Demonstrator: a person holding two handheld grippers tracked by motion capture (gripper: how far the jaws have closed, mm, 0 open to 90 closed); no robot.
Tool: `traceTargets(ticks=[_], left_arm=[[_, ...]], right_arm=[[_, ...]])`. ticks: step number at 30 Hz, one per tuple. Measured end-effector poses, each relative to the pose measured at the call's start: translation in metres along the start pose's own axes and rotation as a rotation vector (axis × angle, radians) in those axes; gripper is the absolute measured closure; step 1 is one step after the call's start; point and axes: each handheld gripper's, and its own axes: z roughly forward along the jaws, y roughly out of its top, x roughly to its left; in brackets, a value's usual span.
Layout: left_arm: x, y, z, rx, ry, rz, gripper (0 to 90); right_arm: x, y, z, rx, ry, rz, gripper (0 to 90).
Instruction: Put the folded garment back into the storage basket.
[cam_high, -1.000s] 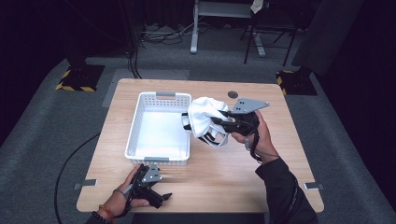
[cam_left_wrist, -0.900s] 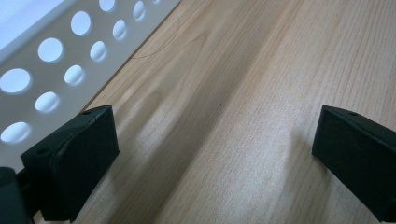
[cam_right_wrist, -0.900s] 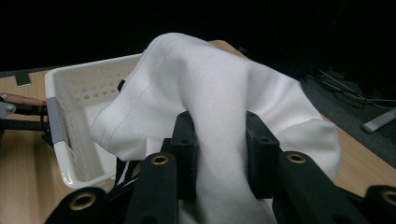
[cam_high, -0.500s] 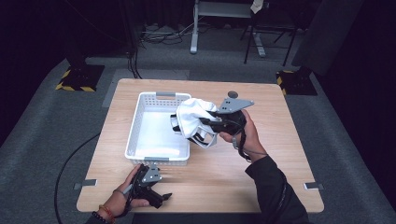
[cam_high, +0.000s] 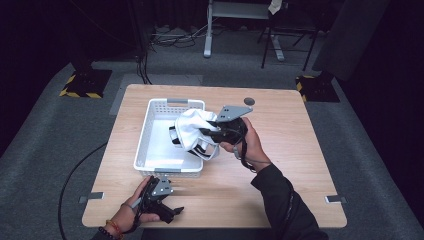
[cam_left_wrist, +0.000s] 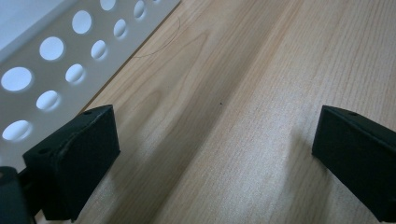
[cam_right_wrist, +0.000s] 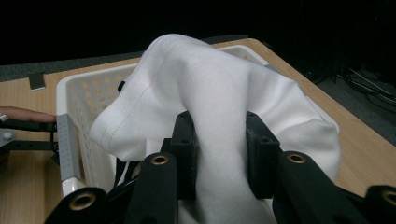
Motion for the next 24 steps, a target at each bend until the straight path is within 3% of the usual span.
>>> traceTargets(ticks=[10,24], left_arm=[[0.001,0.0,0.0,0.001,-0.003,0.003,0.3],[0.0,0.0,0.0,0.0,-0.003,0.002,0.4]], right_arm=[[0.008,0.009,0.029,0.012,0.04,-0.007,70.2],[0.012,0.006,0.062,0.037,0.04,0.015,70.2]])
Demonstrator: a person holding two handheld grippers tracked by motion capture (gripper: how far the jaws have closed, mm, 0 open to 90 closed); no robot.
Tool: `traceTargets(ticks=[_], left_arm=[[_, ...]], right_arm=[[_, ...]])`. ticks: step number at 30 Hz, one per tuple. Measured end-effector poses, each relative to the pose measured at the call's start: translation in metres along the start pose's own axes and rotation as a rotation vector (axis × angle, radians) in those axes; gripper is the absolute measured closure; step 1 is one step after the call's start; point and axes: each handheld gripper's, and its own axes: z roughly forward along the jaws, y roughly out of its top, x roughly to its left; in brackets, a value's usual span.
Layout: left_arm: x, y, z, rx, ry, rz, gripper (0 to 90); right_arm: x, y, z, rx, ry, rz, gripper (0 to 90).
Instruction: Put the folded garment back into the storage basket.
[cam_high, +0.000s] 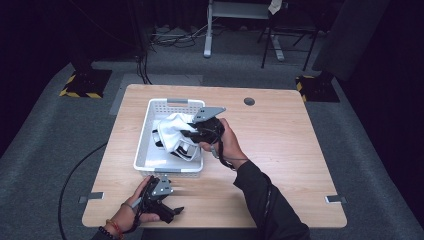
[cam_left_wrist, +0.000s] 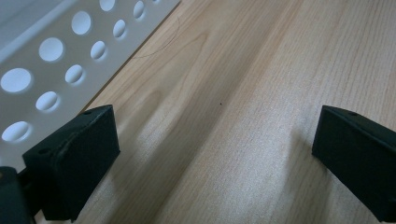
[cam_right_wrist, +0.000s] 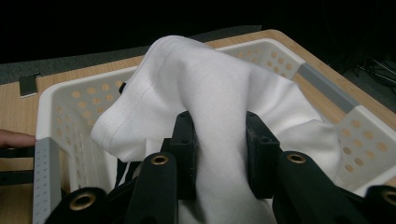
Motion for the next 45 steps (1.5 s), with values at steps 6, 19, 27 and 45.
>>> traceTargets(ticks=[6,19,27,45], left_arm=[[0.0,0.0,0.0,0.0,0.0,0.0,0.4],[0.0,0.0,0.0,0.0,0.0,0.0,0.4],[0.0,0.0,0.0,0.0,0.0,0.0,0.4],[0.0,0.0,0.0,-0.001,0.0,0.0,0.4]], right_arm=[[0.001,-0.004,0.01,0.023,-0.005,0.013,70.1],[0.0,-0.013,0.03,0.076,0.002,0.033,70.0],[0.0,-0.016,0.037,0.095,0.002,0.037,69.8],[-0.001,-0.024,0.048,0.162,-0.011,0.01,68.9]])
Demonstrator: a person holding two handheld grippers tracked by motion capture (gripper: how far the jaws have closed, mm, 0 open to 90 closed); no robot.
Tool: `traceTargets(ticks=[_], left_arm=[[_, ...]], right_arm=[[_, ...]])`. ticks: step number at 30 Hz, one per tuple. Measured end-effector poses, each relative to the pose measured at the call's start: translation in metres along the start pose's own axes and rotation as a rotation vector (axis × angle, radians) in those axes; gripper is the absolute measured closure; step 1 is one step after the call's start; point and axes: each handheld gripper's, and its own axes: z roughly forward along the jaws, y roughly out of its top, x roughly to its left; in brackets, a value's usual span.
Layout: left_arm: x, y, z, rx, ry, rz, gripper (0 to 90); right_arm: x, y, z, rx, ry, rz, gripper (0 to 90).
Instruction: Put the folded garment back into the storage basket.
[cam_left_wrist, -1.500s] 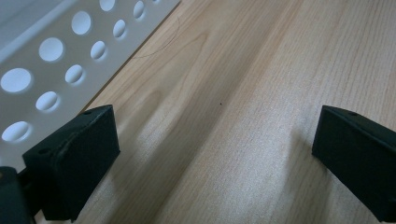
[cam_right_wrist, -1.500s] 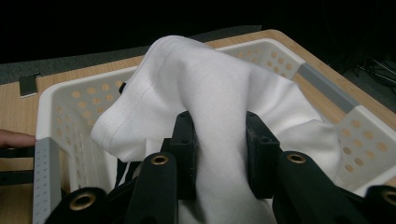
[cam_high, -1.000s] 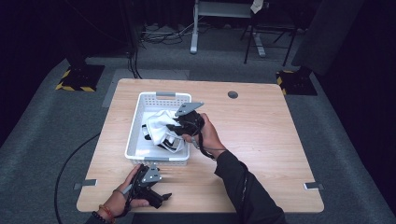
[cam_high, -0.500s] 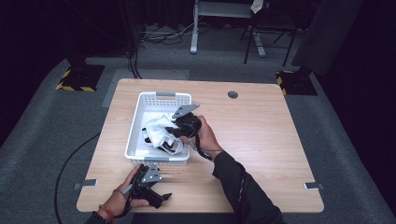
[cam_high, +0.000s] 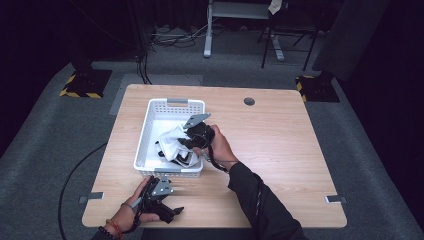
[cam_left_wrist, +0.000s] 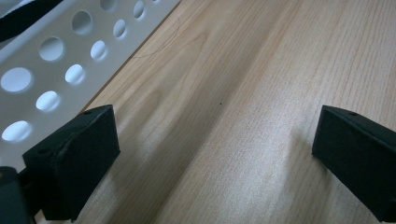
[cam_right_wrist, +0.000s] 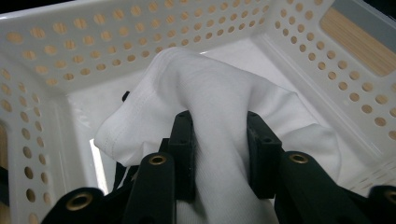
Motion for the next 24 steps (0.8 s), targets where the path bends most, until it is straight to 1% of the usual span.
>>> traceTargets(ticks=[5,11,14,16,19,21,22,24], left_arm=[[-0.0001,0.0,0.0,0.0,0.0,-0.001,0.4],[-0.0001,0.0,0.0,0.0,0.0,-0.001,0.4],[-0.0001,0.0,0.0,0.0,0.0,-0.001,0.4],[-0.0001,0.0,0.0,0.0,0.0,-0.001,0.4],[-0.0001,0.0,0.0,0.001,0.0,-0.001,0.5],[-0.0001,0.0,0.0,0.001,0.0,-0.001,0.4],[-0.0001,0.0,-0.0001,0.001,0.0,-0.001,0.4],[-0.0001,0.0,-0.0001,0.001,0.0,-0.001,0.4]], right_arm=[[-0.0018,-0.0008,0.002,0.012,-0.001,-0.003,67.4],[-0.0053,-0.0027,0.0018,0.013,0.01,0.015,66.3],[-0.0054,-0.0023,0.0018,0.019,0.014,0.008,63.2],[-0.0054,-0.0019,0.0011,0.016,0.008,0.001,62.1],[-0.0055,-0.0007,-0.0012,0.009,0.014,0.012,55.9],[-0.0043,-0.0001,-0.0016,0.016,0.024,-0.002,49.7],[-0.0035,0.0003,-0.0013,0.02,0.017,-0.011,44.7],[-0.0023,0.0009,-0.0008,0.027,0.013,-0.014,38.6]])
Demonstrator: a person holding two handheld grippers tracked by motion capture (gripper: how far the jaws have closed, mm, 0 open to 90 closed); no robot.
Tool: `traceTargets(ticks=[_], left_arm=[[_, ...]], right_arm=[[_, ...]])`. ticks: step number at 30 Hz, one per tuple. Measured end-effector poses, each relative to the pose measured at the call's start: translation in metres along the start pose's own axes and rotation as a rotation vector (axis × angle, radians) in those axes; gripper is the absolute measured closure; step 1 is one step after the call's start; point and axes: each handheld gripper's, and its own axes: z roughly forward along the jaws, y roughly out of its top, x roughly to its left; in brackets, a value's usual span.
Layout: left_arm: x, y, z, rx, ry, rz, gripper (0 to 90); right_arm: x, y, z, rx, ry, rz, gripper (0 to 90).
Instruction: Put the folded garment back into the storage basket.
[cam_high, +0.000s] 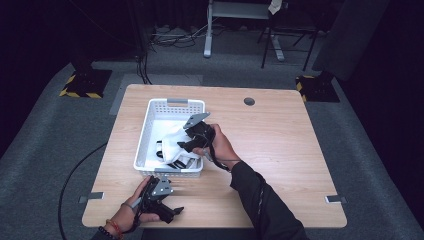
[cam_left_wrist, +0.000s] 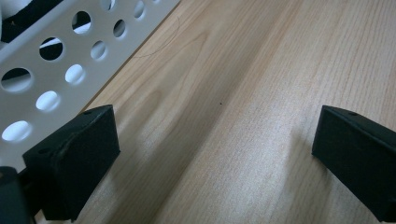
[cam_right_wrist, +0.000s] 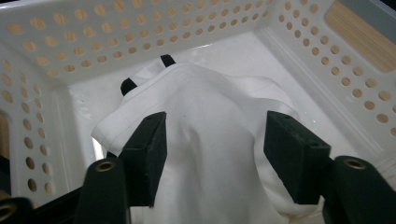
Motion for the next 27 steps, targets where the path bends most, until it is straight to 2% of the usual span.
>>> traceTargets(ticks=[3,9,11,15,19,21,24,27], left_arm=[[0.0,0.0,0.0,0.0,0.0,0.001,0.4],[0.0,0.0,0.0,0.0,0.0,0.0,0.4],[0.0,0.0,0.0,0.0,0.0,0.0,0.4],[0.0,0.0,0.0,0.0,0.0,0.0,0.4],[0.0,0.0,0.0,0.0,0.0,0.0,0.4],[0.0,0.0,0.0,-0.001,0.0,-0.001,0.4],[0.0,0.0,0.0,0.0,0.0,0.0,0.4],[0.0,0.0,0.0,0.0,0.0,0.0,0.4]], right_arm=[[0.002,0.0,0.001,0.0,0.019,-0.018,29.5],[0.004,0.0,0.004,0.025,-0.005,-0.037,16.4],[0.005,-0.001,0.005,0.017,-0.041,-0.033,7.1],[0.006,-0.001,0.006,0.041,-0.041,-0.053,4.4],[0.006,-0.001,0.004,0.017,-0.01,-0.035,1.4],[0.006,-0.001,0.005,0.024,0.0,-0.037,0.8],[0.011,-0.002,0.005,0.04,-0.027,-0.09,1.9],[0.014,-0.002,0.005,0.052,-0.029,-0.093,1.9]])
